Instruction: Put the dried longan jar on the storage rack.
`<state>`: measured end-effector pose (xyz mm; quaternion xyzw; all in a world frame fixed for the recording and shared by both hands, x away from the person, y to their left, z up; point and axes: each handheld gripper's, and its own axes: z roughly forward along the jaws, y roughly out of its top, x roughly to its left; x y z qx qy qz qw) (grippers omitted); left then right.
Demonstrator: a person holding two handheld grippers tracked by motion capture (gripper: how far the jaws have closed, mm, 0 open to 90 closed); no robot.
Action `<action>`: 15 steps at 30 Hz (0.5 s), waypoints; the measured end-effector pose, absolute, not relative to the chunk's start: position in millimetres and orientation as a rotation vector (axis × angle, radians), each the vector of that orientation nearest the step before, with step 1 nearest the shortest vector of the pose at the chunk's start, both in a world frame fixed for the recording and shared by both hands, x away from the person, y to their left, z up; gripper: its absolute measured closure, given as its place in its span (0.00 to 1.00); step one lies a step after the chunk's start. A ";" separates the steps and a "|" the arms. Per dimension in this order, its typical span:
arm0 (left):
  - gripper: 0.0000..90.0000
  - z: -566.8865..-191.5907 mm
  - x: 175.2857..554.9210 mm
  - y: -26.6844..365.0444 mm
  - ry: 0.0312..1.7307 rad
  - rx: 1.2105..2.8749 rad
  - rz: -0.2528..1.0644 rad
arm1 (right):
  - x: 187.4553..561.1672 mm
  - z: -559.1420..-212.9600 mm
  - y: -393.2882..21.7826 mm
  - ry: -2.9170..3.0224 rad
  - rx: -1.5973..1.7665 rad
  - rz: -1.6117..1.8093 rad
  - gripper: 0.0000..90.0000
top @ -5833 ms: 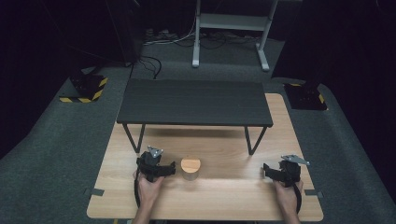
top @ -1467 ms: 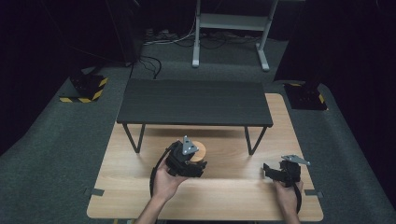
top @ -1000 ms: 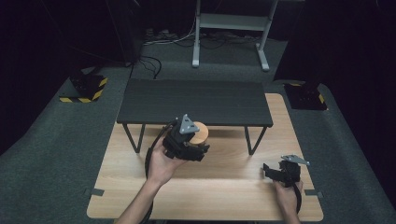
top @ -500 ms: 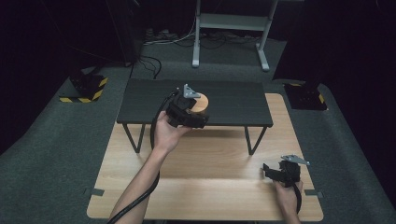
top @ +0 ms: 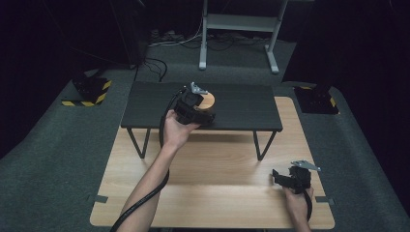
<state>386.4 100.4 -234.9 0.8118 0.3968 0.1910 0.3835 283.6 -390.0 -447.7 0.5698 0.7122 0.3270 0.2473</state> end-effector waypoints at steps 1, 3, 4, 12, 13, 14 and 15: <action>0.28 -234.9 387.2 100.6 1.010 2.071 0.483 | 283.6 -447.7 -390.1 1.942 1.555 0.892 0.11; 0.28 -234.3 388.2 100.9 1.008 2.075 0.478 | 283.6 -447.7 -389.9 1.942 1.554 0.891 0.11; 0.28 -234.1 388.6 101.1 1.008 2.076 0.476 | 283.7 -447.7 -389.5 1.942 1.552 0.888 0.11; 0.13 -236.8 380.9 116.5 0.982 2.006 0.452 | 283.7 -447.7 -389.8 1.942 1.553 0.890 0.11; 0.11 -236.8 380.9 116.5 0.982 2.006 0.452 | 283.7 -447.7 -389.8 1.942 1.553 0.890 0.11; 0.11 -236.8 379.0 117.5 0.979 2.005 0.456 | 283.7 -447.7 -389.8 1.942 1.553 0.890 0.11; 0.10 -237.5 375.2 119.2 0.976 1.999 0.460 | 283.7 -447.7 -389.7 1.942 1.553 0.889 0.11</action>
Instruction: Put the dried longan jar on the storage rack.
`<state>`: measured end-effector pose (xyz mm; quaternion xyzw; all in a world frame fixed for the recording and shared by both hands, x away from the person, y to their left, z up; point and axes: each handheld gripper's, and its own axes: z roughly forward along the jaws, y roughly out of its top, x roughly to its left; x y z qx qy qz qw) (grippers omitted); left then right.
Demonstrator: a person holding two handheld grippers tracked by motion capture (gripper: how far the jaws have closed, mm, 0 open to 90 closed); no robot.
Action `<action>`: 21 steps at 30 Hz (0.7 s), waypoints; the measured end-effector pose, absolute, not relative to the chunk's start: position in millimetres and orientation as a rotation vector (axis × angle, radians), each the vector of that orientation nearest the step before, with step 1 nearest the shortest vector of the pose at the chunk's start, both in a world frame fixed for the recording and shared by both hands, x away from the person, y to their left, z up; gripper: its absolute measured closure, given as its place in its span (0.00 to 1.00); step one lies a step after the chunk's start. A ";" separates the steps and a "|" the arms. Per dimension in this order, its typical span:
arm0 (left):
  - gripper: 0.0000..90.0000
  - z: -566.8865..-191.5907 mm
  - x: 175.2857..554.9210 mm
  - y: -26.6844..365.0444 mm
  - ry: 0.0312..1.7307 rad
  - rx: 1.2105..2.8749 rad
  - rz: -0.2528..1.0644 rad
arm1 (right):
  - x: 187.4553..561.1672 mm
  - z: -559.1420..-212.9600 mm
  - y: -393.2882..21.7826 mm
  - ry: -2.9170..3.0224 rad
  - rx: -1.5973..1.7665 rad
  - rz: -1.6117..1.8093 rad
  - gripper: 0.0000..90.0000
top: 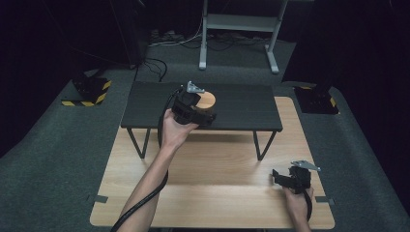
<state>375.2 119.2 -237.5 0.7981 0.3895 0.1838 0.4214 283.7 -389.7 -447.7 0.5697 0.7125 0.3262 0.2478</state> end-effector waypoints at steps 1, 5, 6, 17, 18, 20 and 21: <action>0.08 -238.0 372.6 120.2 0.976 1.995 0.465 | 283.7 -447.7 -389.6 1.942 1.553 0.889 0.11; 0.01 -243.0 354.8 129.3 0.996 1.961 0.491 | 283.7 -447.6 -389.9 1.942 1.554 0.891 0.11; 0.00 -244.4 351.1 132.8 0.998 1.952 0.490 | 283.7 -447.7 -390.0 1.942 1.554 0.891 0.11; 0.00 -267.9 307.5 158.4 0.994 1.880 0.476 | 283.7 -447.4 -389.1 1.942 1.556 0.887 0.11; 0.00 -272.5 302.3 159.8 0.999 1.879 0.470 | 283.7 -447.5 -389.1 1.942 1.555 0.887 0.11; 0.00 -278.1 297.1 160.9 1.000 1.877 0.464 | 283.7 -447.5 -389.0 1.942 1.555 0.887 0.11; 0.00 -282.4 293.8 161.8 1.003 1.873 0.452 | 283.8 -447.4 -388.6 1.942 1.553 0.884 0.11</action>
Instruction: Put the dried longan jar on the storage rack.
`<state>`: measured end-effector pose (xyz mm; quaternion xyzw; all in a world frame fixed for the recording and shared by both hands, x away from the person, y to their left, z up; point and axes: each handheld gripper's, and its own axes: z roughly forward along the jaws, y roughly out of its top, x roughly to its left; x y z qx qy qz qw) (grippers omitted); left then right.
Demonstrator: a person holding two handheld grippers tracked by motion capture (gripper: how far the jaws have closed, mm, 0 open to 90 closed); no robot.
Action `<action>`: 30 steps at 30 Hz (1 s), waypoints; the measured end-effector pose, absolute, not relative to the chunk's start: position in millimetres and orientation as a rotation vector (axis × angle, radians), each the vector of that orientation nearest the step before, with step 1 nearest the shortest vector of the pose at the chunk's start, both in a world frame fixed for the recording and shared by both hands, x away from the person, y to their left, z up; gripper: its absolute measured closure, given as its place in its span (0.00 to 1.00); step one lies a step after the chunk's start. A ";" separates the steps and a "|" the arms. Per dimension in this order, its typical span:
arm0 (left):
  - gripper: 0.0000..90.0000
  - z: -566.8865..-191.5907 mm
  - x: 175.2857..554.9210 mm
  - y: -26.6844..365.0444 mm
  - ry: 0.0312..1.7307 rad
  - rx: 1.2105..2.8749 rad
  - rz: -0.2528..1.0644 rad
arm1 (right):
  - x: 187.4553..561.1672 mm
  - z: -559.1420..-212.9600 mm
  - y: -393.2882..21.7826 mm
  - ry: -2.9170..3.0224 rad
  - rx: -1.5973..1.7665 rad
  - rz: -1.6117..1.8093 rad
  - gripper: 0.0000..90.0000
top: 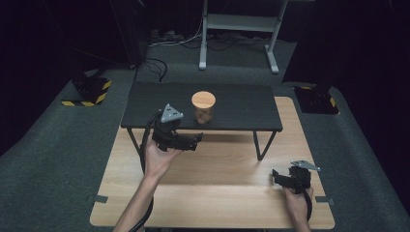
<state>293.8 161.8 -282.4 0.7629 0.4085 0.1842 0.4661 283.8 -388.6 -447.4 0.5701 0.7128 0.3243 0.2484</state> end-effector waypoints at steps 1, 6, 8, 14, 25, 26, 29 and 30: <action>0.00 -287.7 290.1 163.0 1.004 1.870 0.439 | 283.8 -447.3 -388.2 1.942 1.554 0.882 0.11; 0.00 -311.7 272.2 160.7 1.024 1.862 0.424 | 283.9 -447.1 -387.6 1.944 1.552 0.877 0.11; 0.00 -318.3 269.6 161.0 1.022 1.868 0.414 | 283.9 -447.2 -387.5 1.944 1.552 0.877 0.11; 0.00 -344.6 267.4 159.7 1.035 1.923 0.378 | 283.9 -447.1 -387.2 1.944 1.550 0.875 0.11; 0.00 -413.8 272.6 151.7 1.175 1.927 0.381 | 283.9 -447.2 -385.9 1.945 1.546 0.868 0.11; 0.00 -413.8 272.6 151.7 1.175 1.927 0.381 | 283.9 -447.2 -385.9 1.945 1.546 0.868 0.11; 0.00 -428.1 278.4 153.3 1.203 1.927 0.361 | 284.0 -447.1 -384.8 1.946 1.541 0.860 0.11; 0.00 -431.6 280.0 153.5 1.208 1.928 0.354 | 284.0 -447.0 -384.5 1.945 1.542 0.859 0.11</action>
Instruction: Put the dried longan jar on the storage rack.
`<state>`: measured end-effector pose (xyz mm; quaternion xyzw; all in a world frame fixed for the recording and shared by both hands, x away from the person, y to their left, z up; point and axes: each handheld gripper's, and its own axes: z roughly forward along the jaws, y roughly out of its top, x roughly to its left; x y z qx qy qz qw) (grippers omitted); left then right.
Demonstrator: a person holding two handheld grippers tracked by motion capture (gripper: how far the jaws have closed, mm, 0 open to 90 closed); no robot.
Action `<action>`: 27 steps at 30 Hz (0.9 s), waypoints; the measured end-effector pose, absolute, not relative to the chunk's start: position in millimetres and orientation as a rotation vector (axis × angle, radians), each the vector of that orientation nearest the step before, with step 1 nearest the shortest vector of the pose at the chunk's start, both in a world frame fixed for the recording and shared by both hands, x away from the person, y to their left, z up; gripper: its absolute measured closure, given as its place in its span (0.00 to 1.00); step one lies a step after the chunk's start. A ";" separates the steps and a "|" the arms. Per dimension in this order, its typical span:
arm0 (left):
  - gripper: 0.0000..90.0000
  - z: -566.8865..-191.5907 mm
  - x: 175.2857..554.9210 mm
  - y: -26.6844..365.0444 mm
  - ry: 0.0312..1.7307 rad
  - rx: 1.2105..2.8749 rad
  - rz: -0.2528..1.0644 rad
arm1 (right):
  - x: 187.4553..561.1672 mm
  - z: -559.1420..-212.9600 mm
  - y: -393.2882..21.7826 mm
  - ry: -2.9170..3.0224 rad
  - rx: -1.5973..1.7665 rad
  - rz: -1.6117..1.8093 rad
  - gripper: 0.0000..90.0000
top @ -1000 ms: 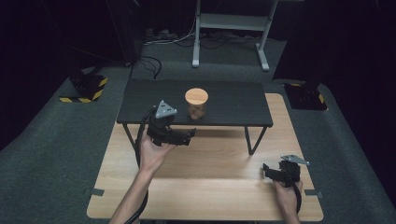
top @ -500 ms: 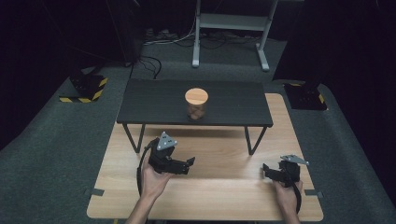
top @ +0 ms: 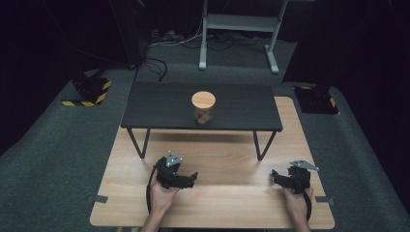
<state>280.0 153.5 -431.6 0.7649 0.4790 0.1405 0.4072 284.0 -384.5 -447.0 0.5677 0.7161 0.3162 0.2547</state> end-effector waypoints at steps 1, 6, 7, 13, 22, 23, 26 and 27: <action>0.00 -434.8 280.3 152.5 1.210 1.932 0.360 | 284.0 -447.0 -384.2 1.945 1.541 0.857 0.11; 0.00 -445.8 280.7 149.7 1.219 1.937 0.390 | 284.1 -446.8 -382.9 1.947 1.537 0.848 0.11; 0.00 -447.4 280.5 149.2 1.221 1.934 0.398 | 284.1 -446.8 -382.6 1.946 1.537 0.846 0.11; 0.00 -457.2 282.3 148.2 1.238 1.922 0.420 | 284.1 -446.8 -381.0 1.944 1.537 0.838 0.12; 0.00 -461.0 286.3 145.7 1.269 1.915 0.408 | 284.0 -446.8 -380.8 1.943 1.538 0.838 0.12; 0.00 -460.9 286.5 145.6 1.272 1.914 0.408 | 284.0 -446.8 -380.8 1.942 1.538 0.838 0.12; 0.00 -461.3 288.0 147.6 1.285 1.902 0.392 | 283.9 -446.8 -380.6 1.941 1.538 0.837 0.12; 0.00 -461.5 288.6 149.1 1.286 1.899 0.387 | 283.9 -446.9 -380.7 1.941 1.538 0.837 0.12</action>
